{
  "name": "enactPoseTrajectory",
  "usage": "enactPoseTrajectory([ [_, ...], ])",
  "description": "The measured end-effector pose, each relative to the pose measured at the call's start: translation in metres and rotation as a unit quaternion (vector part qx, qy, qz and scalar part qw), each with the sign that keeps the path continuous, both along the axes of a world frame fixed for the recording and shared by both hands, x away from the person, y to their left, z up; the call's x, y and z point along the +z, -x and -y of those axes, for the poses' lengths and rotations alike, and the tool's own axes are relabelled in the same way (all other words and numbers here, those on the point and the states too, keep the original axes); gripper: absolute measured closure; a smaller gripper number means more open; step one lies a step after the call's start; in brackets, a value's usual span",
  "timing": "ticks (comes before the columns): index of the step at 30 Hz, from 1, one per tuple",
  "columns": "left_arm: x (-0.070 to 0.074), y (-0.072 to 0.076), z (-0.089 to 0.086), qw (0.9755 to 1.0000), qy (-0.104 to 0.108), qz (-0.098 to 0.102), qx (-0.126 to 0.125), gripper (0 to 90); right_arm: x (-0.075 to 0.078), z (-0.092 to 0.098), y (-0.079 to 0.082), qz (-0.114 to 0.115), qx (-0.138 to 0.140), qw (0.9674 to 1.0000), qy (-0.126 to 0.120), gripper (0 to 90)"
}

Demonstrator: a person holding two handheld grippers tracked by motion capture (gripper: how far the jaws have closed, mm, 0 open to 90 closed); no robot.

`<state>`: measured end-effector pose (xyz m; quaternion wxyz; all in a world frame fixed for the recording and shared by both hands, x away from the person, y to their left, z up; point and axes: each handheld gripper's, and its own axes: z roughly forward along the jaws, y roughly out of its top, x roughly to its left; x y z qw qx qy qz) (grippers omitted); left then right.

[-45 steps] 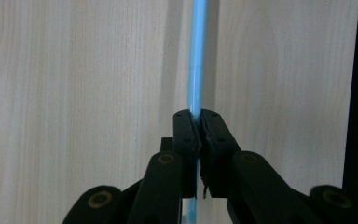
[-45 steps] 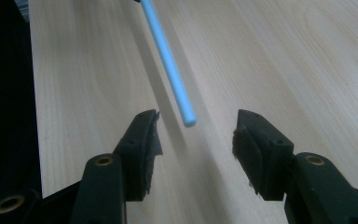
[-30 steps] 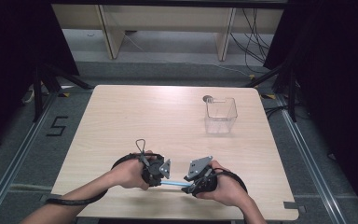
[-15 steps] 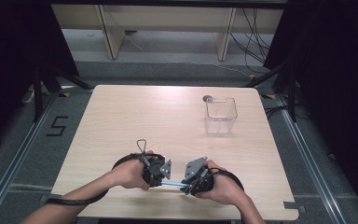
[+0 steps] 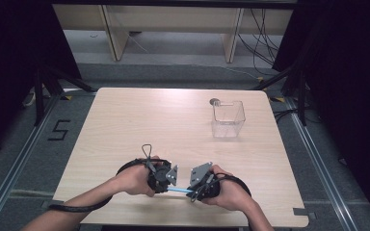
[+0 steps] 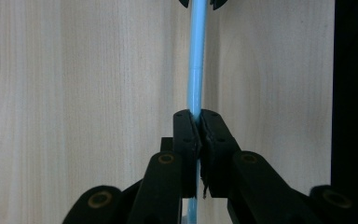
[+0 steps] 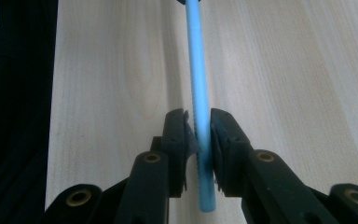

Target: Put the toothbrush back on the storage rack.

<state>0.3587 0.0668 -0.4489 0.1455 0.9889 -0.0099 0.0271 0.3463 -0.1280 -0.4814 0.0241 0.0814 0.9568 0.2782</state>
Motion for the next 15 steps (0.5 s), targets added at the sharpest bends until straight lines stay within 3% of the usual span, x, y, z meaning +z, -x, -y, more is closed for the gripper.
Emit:
enactPoseTrajectory([
  [15,0.0011,0.0009,0.0005,1.0000,0.004,-0.001,-0.003,84.9,-0.0007,0.0002,-0.0008,0.010,0.022,0.9997,0.004,83.4],
])
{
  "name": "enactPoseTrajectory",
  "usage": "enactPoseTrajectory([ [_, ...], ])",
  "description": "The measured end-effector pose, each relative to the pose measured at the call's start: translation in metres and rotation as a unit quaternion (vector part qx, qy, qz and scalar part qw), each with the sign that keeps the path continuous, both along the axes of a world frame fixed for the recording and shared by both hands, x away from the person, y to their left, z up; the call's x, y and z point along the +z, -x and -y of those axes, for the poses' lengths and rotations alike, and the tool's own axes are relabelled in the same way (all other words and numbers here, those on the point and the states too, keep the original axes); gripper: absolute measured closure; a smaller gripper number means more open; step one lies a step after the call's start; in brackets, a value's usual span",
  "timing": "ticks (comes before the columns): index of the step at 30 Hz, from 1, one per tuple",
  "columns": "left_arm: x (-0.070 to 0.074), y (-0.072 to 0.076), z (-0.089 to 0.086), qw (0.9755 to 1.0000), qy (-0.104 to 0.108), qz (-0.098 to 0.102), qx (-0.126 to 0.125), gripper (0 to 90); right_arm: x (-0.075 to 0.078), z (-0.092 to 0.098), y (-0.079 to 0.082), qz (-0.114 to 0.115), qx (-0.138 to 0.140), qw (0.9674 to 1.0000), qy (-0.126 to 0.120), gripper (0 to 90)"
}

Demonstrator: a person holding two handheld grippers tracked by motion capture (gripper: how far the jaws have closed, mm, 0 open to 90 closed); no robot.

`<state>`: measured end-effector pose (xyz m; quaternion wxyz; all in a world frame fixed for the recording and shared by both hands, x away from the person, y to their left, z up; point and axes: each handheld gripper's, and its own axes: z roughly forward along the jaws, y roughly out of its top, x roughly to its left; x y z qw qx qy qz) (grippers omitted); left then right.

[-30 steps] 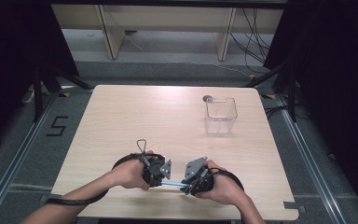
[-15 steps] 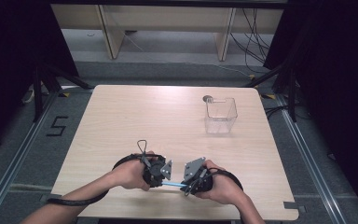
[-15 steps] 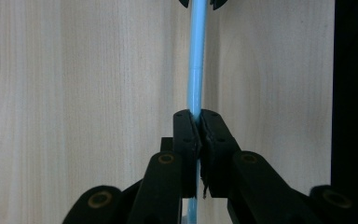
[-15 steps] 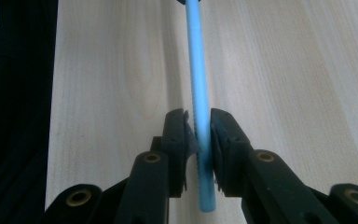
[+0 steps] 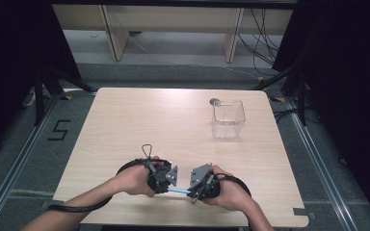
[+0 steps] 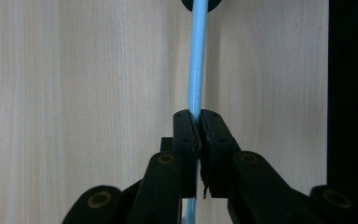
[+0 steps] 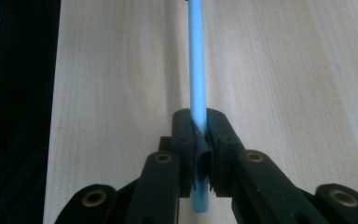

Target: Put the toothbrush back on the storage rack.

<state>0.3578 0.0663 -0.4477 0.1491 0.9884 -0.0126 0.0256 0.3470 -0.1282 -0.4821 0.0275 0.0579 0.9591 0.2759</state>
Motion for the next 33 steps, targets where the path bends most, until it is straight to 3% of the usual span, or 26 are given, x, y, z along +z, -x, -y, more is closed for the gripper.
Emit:
enactPoseTrajectory([
  [1,0.000,0.000,0.000,1.0000,0.002,-0.001,0.003,84.6,0.000,0.000,0.000,0.002,0.001,1.0000,0.000,83.5],
  [2,0.001,-0.001,0.000,0.9999,0.013,0.001,0.008,83.7,0.000,0.001,0.002,-0.002,-0.011,0.9999,0.002,83.6],
  [6,0.013,-0.001,-0.004,0.9973,0.064,0.022,0.028,71.7,-0.001,0.005,0.000,0.012,-0.009,0.9999,-0.006,83.8],
  [9,0.022,0.001,-0.010,0.9921,0.110,0.035,0.051,63.7,-0.003,0.013,0.001,0.026,-0.036,0.9988,-0.018,83.8],
  [10,0.024,0.001,-0.012,0.9904,0.120,0.038,0.057,62.0,-0.003,0.016,0.003,0.017,-0.059,0.9979,-0.023,83.8],
  [11,0.025,0.002,-0.015,0.9886,0.130,0.041,0.064,60.8,-0.004,0.018,0.001,0.027,-0.057,0.9975,-0.030,83.8],
  [12,0.028,0.002,-0.019,0.9846,0.151,0.046,0.074,59.3,-0.004,0.022,0.002,0.025,-0.081,0.9958,-0.037,83.7],
  [13,0.029,0.003,-0.022,0.9821,0.164,0.046,0.081,57.2,-0.004,0.027,0.000,0.045,-0.088,0.9939,-0.050,83.8],
  [14,0.031,0.003,-0.027,0.9790,0.177,0.047,0.089,56.0,-0.004,0.031,0.000,0.041,-0.105,0.9918,-0.060,83.8],
  [16,0.033,0.003,-0.035,0.9755,0.192,0.056,0.093,54.1,-0.005,0.040,-0.001,0.064,-0.130,0.9861,-0.081,83.7],
  [17,0.031,0.004,-0.038,0.9691,0.215,0.056,0.107,52.4,-0.005,0.046,-0.001,0.070,-0.143,0.9828,-0.094,83.8],
  [18,0.032,0.003,-0.043,0.9672,0.221,0.059,0.111,50.7,-0.004,0.050,0.002,0.063,-0.170,0.9780,-0.102,83.7],
  [20,0.030,0.003,-0.049,0.9559,0.253,0.060,0.136,47.7,-0.004,0.056,0.002,0.076,-0.189,0.9715,-0.122,83.7],
  [21,0.028,0.004,-0.051,0.9500,0.269,0.060,0.146,46.1,-0.003,0.059,0.002,0.084,-0.201,0.9663,-0.137,83.7],
  [22,0.026,0.004,-0.054,0.9446,0.284,0.061,0.154,44.7,-0.003,0.061,0.000,0.099,-0.195,0.9650,-0.144,83.7],
  [23,0.025,0.001,-0.056,0.9412,0.295,0.075,0.147,43.0,-0.002,0.064,0.000,0.109,-0.207,0.9592,-0.159,83.7],
  [24,0.022,0.004,-0.059,0.9348,0.306,0.057,0.171,42.0,-0.002,0.065,0.001,0.104,-0.219,0.9552,-0.169,83.8],
  [25,0.020,0.004,-0.061,0.9325,0.310,0.056,0.176,40.7,-0.001,0.067,0.002,0.109,-0.238,0.9475,-0.184,83.8],
  [26,0.017,0.004,-0.063,0.9279,0.320,0.051,0.184,39.8,-0.001,0.068,0.002,0.114,-0.241,0.9441,-0.194,83.8],
  [28,0.011,0.004,-0.066,0.9210,0.333,0.046,0.197,39.4,-0.001,0.070,0.002,0.126,-0.258,0.9326,-0.218,83.8],
  [30,0.005,0.004,-0.069,0.9164,0.339,0.046,0.207,39.1,0.001,0.072,0.002,0.141,-0.265,0.9248,-0.234,83.7],
  [31,0.003,0.004,-0.071,0.9123,0.345,0.043,0.216,39.2,0.001,0.072,0.003,0.138,-0.271,0.9208,-0.244,83.8],
  [32,0.000,0.003,-0.071,0.9082,0.355,0.042,0.217,39.2,0.001,0.071,0.003,0.140,-0.280,0.9147,-0.256,83.8],
  [33,0.000,0.003,-0.072,0.9063,0.356,0.043,0.224,39.2,0.002,0.071,0.004,0.136,-0.288,0.9121,-0.258,83.8],
])
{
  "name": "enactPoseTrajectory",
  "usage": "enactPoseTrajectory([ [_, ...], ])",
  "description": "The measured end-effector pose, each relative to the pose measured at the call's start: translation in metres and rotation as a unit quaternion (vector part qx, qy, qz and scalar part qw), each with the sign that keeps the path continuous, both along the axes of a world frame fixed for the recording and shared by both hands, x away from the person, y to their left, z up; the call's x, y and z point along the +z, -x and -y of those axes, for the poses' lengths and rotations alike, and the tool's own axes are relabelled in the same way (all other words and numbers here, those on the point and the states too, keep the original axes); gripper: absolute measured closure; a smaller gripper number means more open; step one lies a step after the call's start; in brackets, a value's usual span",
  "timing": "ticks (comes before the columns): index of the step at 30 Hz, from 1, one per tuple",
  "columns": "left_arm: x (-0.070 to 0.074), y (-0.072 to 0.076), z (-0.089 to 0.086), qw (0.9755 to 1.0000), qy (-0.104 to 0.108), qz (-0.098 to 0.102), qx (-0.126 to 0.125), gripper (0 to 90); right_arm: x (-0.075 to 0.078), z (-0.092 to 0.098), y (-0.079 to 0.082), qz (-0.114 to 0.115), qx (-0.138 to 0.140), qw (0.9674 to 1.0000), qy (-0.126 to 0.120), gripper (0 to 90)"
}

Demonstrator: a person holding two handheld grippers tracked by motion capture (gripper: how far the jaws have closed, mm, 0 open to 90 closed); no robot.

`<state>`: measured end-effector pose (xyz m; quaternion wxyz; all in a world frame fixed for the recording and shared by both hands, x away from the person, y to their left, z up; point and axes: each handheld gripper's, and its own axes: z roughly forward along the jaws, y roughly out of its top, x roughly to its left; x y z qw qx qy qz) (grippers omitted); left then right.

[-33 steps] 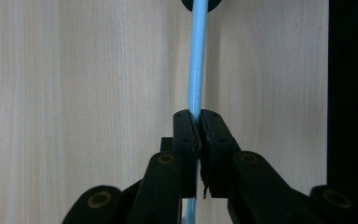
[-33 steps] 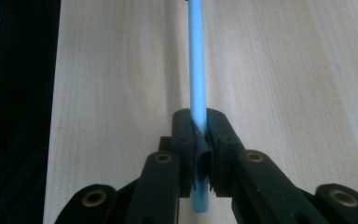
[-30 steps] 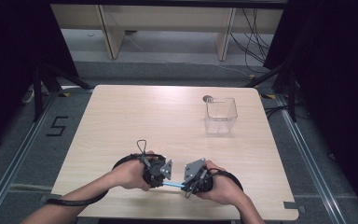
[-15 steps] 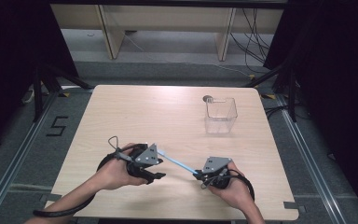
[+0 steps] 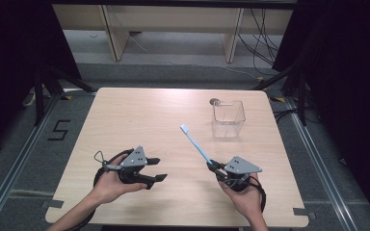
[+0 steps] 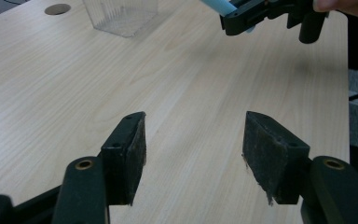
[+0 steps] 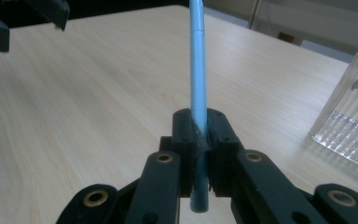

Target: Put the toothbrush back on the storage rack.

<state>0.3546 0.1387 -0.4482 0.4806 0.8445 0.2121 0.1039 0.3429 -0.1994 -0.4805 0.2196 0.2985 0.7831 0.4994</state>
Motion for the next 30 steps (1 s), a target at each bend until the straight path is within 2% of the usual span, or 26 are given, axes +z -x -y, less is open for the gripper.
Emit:
enactPoseTrajectory([
  [1,-0.002,-0.001,-0.001,0.9999,0.010,-0.002,0.008,39.3,0.000,0.000,-0.001,0.018,-0.001,0.9998,-0.001,83.8],
  [2,-0.003,-0.001,-0.002,0.9998,0.016,-0.002,0.010,39.4,0.001,0.001,-0.002,0.025,-0.004,0.9996,-0.007,83.8],
  [3,-0.004,-0.002,-0.003,0.9993,0.031,-0.005,0.018,39.5,0.000,0.000,-0.001,0.016,-0.006,0.9997,-0.020,83.8],
  [4,-0.005,-0.004,-0.004,0.9988,0.043,-0.008,0.022,39.5,0.001,-0.001,0.001,0.016,-0.018,0.9992,-0.033,83.8],
  [5,-0.005,-0.005,-0.004,0.9980,0.056,-0.011,0.025,39.4,0.001,-0.001,0.000,0.024,-0.015,0.9988,-0.039,83.8],
  [6,-0.005,-0.006,-0.003,0.9973,0.067,-0.012,0.028,39.4,0.001,-0.002,0.000,0.020,-0.016,0.9982,-0.054,83.8],
  [8,-0.004,-0.010,-0.001,0.9941,0.104,-0.015,0.029,39.3,0.002,-0.004,0.001,0.030,-0.027,0.9968,-0.069,83.8],
  [10,-0.003,-0.013,0.001,0.9914,0.127,-0.015,0.027,39.4,0.004,-0.004,0.000,0.049,-0.022,0.9959,-0.072,83.8],
  [11,-0.002,-0.015,0.002,0.9901,0.137,-0.015,0.027,39.4,0.005,-0.005,0.001,0.040,-0.025,0.9958,-0.078,83.8],
  [12,-0.001,-0.016,0.003,0.9894,0.141,-0.016,0.029,39.5,0.005,-0.007,0.002,0.030,-0.024,0.9947,-0.095,83.8],
  [13,0.000,-0.019,0.005,0.9870,0.158,-0.015,0.025,39.6,0.005,-0.008,0.002,0.036,-0.020,0.9939,-0.102,83.8],
  [14,0.002,-0.020,0.006,0.9868,0.159,-0.015,0.027,39.6,0.006,-0.007,0.001,0.048,-0.023,0.9939,-0.097,83.8],
  [15,0.004,-0.023,0.009,0.9852,0.170,-0.016,0.020,39.8,0.006,-0.008,0.001,0.050,-0.017,0.9939,-0.097,83.8],
  [16,0.006,-0.024,0.011,0.9841,0.176,-0.017,0.016,40.0,0.007,-0.010,0.003,0.039,-0.019,0.9933,-0.107,83.8],
  [18,0.010,-0.028,0.017,0.9806,0.194,-0.021,0.009,41.2,0.007,-0.012,0.003,0.042,-0.016,0.9927,-0.112,83.8],
  [19,0.013,-0.030,0.021,0.9797,0.199,-0.019,0.005,41.8,0.008,-0.012,0.004,0.033,-0.013,0.9936,-0.107,83.8],
  [20,0.014,-0.032,0.023,0.9791,0.202,-0.017,0.001,42.6,0.008,-0.012,0.004,0.046,-0.018,0.9929,-0.108,83.8],
  [21,0.017,-0.035,0.028,0.9776,0.210,-0.018,-0.003,43.5,0.008,-0.012,0.004,0.051,-0.014,0.9927,-0.108,83.7],
  [22,0.018,-0.037,0.031,0.9765,0.214,-0.021,-0.005,44.0,0.008,-0.013,0.005,0.037,-0.012,0.9930,-0.112,83.7],
  [23,0.019,-0.040,0.033,0.9751,0.220,-0.025,-0.006,44.5,0.008,-0.014,0.006,0.032,-0.011,0.9929,-0.114,83.8],
  [25,0.018,-0.045,0.038,0.9733,0.227,-0.034,-0.003,45.1,0.009,-0.013,0.007,0.033,-0.012,0.9938,-0.106,83.8],
  [26,0.017,-0.047,0.040,0.9733,0.227,-0.036,-0.002,45.3,0.009,-0.013,0.006,0.041,-0.015,0.9932,-0.107,83.8],
  [27,0.017,-0.048,0.041,0.9737,0.225,-0.036,-0.001,45.5,0.009,-0.013,0.007,0.035,-0.014,0.9932,-0.110,83.8],
  [30,0.015,-0.050,0.047,0.9723,0.230,-0.042,0.000,46.0,0.009,-0.016,0.005,0.042,-0.008,0.9924,-0.115,83.8],
])
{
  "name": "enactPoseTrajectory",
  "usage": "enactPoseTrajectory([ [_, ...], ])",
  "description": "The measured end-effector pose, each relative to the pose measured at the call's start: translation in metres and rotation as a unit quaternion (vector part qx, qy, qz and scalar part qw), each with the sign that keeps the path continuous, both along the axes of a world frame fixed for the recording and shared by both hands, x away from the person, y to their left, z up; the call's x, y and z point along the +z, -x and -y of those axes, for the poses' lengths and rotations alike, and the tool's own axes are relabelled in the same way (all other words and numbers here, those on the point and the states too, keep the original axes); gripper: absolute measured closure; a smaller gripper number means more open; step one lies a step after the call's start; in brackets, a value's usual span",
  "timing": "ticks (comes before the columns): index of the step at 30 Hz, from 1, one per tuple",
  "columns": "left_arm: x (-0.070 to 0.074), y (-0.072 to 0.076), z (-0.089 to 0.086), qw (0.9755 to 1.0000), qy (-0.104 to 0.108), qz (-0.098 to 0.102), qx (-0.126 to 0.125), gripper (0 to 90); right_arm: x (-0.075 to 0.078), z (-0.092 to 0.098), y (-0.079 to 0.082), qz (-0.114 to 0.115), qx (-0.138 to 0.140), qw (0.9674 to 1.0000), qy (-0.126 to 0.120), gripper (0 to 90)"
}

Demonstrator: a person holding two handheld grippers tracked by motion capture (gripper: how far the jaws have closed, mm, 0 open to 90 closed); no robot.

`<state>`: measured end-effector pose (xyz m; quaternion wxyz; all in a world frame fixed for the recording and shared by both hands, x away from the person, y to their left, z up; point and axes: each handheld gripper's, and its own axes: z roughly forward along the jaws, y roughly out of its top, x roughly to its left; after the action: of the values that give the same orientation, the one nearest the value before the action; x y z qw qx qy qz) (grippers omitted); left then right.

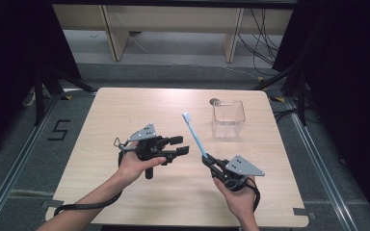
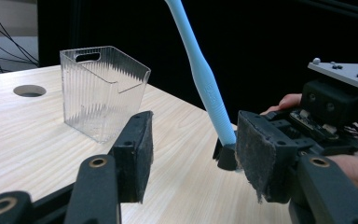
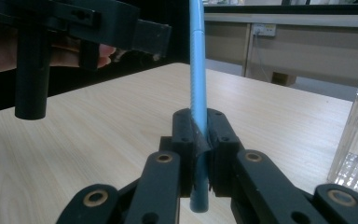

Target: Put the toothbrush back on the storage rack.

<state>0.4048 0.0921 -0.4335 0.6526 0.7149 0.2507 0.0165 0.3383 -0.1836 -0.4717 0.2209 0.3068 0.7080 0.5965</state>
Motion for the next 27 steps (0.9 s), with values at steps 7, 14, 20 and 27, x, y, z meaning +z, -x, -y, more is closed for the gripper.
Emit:
enactPoseTrajectory([
  [7,0.006,-0.004,0.011,0.9999,0.014,0.003,-0.003,47.4,0.001,-0.006,0.001,-0.005,-0.008,1.0000,0.000,83.8],
  [14,0.006,-0.007,0.015,0.9997,0.020,-0.009,-0.005,51.6,0.002,-0.009,-0.001,0.000,0.005,1.0000,0.005,83.8],
  [20,0.006,-0.007,0.017,0.9998,0.020,-0.002,-0.007,59.6,0.001,-0.012,-0.001,0.006,0.007,1.0000,0.004,83.8],
  [27,0.008,-0.005,0.018,0.9994,0.029,0.008,-0.015,71.8,0.001,-0.016,-0.001,0.005,0.007,1.0000,0.003,83.7],
])
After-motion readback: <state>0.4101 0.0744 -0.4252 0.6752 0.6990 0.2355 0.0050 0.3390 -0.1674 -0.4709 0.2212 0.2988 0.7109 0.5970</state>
